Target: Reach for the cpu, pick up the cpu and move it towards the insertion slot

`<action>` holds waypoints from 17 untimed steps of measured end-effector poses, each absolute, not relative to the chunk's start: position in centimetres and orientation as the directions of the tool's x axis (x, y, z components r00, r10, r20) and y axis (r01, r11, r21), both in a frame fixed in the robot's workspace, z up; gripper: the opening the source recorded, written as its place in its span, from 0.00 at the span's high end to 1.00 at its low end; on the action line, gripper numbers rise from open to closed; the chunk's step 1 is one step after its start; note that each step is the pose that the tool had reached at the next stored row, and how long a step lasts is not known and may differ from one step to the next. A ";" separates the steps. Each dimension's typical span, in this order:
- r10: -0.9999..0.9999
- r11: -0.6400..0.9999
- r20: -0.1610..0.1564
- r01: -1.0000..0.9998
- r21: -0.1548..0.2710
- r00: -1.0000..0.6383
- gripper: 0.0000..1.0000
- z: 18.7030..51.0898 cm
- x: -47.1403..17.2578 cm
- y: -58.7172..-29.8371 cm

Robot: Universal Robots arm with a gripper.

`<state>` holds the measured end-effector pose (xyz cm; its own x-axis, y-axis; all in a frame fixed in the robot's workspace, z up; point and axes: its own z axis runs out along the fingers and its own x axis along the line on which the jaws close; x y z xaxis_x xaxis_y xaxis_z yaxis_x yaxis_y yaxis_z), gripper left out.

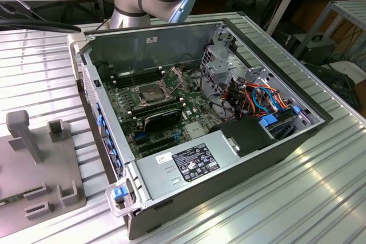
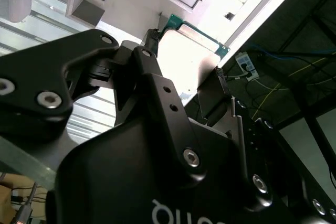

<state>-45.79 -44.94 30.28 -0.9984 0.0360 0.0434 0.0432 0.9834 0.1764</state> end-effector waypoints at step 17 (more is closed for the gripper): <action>0.035 0.981 0.045 0.043 0.187 -0.998 0.45 31.6 -45.8 -44.9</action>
